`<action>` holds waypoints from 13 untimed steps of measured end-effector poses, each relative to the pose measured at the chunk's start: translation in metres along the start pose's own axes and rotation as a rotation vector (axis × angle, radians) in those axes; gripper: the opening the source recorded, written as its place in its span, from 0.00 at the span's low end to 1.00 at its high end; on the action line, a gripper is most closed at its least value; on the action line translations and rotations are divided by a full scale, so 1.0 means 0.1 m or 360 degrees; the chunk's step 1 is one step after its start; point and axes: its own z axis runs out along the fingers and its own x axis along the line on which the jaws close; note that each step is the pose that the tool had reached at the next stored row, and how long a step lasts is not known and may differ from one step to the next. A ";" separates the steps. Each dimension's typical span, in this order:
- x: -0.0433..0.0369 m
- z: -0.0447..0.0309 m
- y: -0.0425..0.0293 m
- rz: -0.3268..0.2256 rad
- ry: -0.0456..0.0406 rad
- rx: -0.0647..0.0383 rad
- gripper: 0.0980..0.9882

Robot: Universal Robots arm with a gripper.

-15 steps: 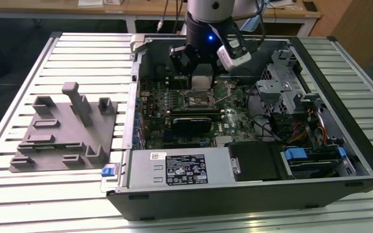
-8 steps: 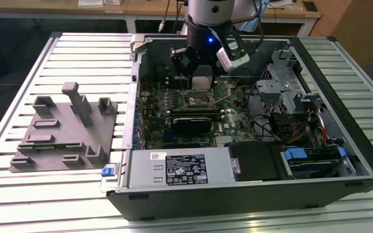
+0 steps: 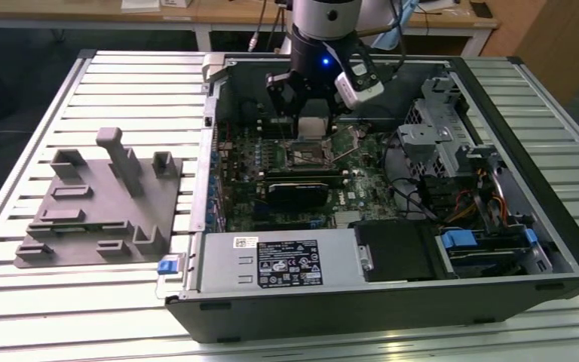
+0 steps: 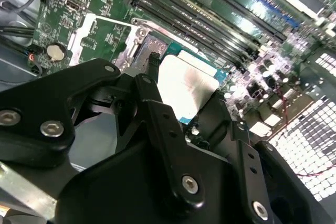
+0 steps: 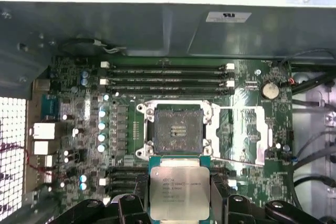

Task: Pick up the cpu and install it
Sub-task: 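Pick up the cpu and move it towards the insertion slot, then place the cpu into insertion slot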

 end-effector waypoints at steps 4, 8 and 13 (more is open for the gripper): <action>-0.009 0.038 0.050 0.0000 0.0001 0.0002 0.50; -0.015 0.056 0.066 0.0000 0.0001 0.0004 0.50; -0.018 0.059 0.067 0.0000 0.0001 0.0004 0.50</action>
